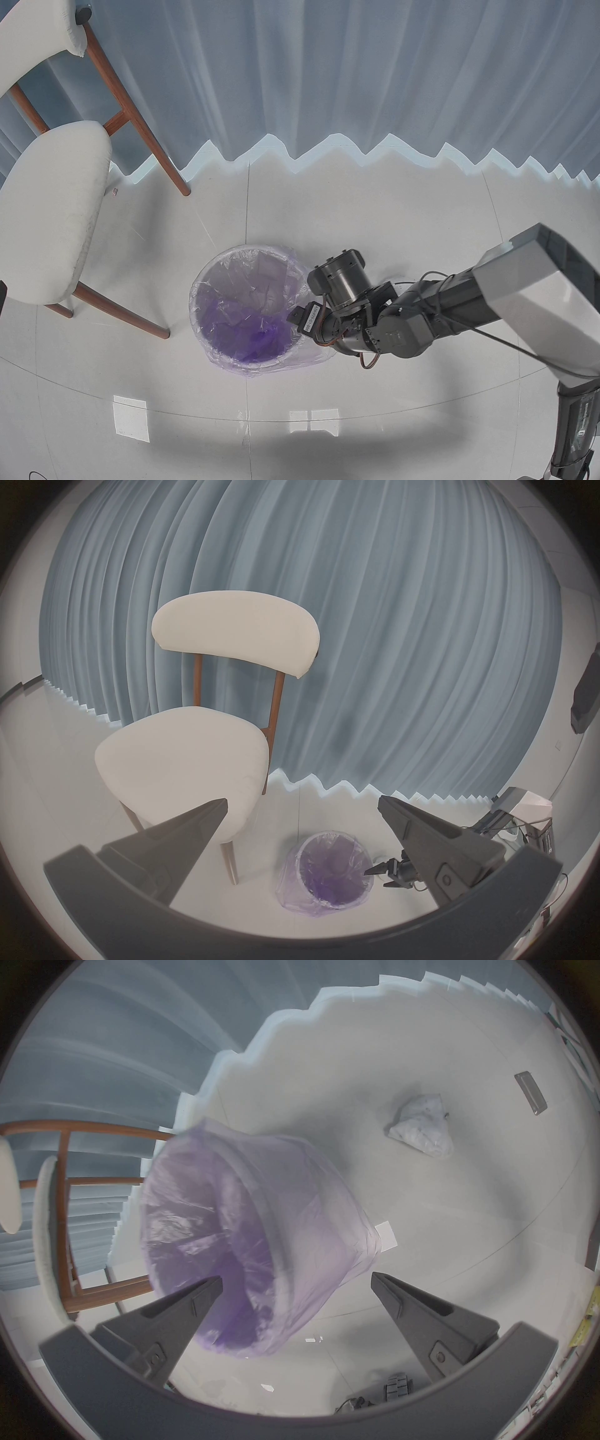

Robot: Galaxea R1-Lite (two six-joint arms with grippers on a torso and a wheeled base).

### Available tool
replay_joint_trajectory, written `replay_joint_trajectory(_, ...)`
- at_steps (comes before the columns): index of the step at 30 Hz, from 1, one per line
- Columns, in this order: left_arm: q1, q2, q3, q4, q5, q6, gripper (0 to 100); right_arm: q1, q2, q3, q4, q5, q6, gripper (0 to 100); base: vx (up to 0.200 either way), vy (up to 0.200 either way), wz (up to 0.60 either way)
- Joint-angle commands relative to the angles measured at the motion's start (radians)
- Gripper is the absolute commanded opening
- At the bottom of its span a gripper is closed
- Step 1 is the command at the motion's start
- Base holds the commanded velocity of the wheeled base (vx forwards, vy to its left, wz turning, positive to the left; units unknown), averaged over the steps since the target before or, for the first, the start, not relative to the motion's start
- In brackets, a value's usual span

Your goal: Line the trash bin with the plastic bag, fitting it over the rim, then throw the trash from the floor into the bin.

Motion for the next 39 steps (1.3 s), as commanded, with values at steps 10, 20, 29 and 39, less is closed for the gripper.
replay_joint_trajectory(10,0.001,-0.056,0.045,0.003,0.002,0.025,100,0.004,0.09,-0.176,0.017,-0.037,0.028,0,0.0,0.0,0.0)
replay_joint_trajectory(20,0.001,-0.056,0.045,0.003,-0.001,0.025,100,-0.102,0.096,-0.318,0.074,-0.035,-0.026,0,0.0,0.0,0.0)
replay_joint_trajectory(29,0.003,-0.075,0.045,0.006,0.002,0.025,100,-0.148,0.159,-0.43,0.065,-0.035,-0.067,0,0.0,0.0,0.0)
replay_joint_trajectory(39,0.001,-0.076,0.045,0.008,0.002,0.025,100,-0.166,0.161,-0.549,0.029,-0.034,-0.104,0,0.0,0.0,0.0)
